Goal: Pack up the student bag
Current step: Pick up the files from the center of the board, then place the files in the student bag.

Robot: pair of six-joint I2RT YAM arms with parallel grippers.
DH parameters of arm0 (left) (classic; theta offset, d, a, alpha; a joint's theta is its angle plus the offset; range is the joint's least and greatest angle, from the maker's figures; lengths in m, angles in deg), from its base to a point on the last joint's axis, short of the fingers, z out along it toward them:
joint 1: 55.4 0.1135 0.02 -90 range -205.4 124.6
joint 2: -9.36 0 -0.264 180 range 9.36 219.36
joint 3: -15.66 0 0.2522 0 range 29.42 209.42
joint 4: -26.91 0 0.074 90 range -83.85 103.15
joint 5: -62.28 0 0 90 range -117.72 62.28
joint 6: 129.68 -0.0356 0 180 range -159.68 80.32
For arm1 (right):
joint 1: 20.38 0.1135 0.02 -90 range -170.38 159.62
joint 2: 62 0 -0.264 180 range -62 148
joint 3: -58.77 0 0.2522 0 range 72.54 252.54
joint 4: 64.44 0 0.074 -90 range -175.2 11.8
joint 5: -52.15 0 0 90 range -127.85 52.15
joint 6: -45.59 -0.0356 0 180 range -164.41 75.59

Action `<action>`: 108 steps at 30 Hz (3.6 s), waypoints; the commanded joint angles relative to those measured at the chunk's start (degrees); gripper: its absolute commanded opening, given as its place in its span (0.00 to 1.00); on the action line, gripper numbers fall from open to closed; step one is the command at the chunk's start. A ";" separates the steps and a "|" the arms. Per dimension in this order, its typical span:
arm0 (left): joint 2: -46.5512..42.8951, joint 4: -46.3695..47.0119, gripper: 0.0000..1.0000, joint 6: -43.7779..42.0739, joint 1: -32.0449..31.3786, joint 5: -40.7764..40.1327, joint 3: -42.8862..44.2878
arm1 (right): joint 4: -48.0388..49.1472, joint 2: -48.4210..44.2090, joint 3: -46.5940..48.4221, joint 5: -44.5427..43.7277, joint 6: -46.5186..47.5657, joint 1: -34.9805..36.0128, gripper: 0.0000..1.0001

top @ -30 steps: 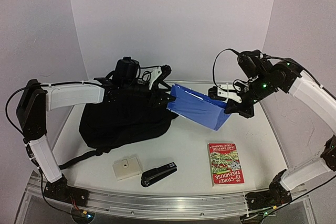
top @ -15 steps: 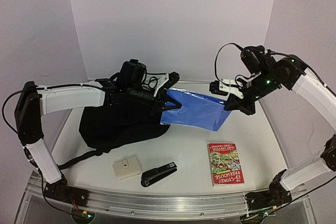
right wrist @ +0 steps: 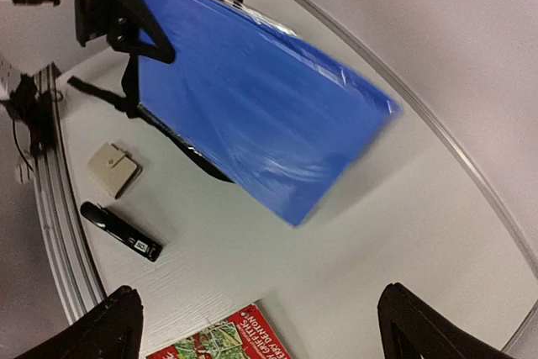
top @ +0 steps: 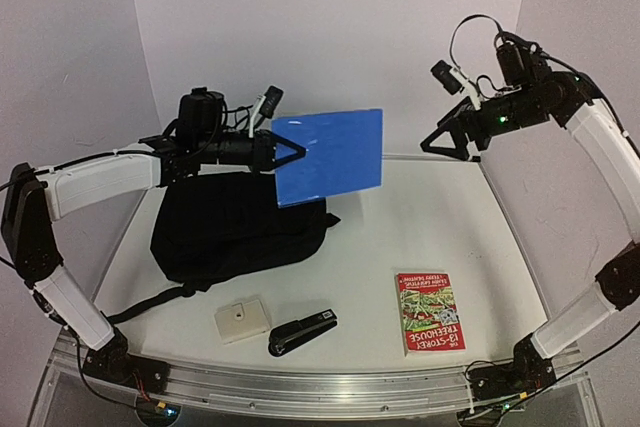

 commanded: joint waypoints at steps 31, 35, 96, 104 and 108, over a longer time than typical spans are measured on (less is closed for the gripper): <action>-1.12 16.82 0.00 24.44 3.09 23.14 0.22 | 18.41 11.51 -10.81 34.29 -23.08 1.91 0.48; -0.96 14.11 0.00 23.24 3.09 21.43 0.34 | 19.87 11.25 -11.19 35.00 -25.48 1.90 0.30; 38.48 -54.58 0.22 -4.43 -11.59 -50.76 46.44 | 25.63 9.24 -23.69 16.83 -39.44 -13.90 0.00; 27.07 -47.15 0.00 -2.38 -11.59 -51.46 37.89 | 32.33 9.78 -25.65 23.63 -45.42 -13.87 0.00; 20.81 -43.36 0.00 -1.99 -11.50 -53.01 33.64 | 38.50 9.70 -27.95 25.80 -50.32 -13.73 0.00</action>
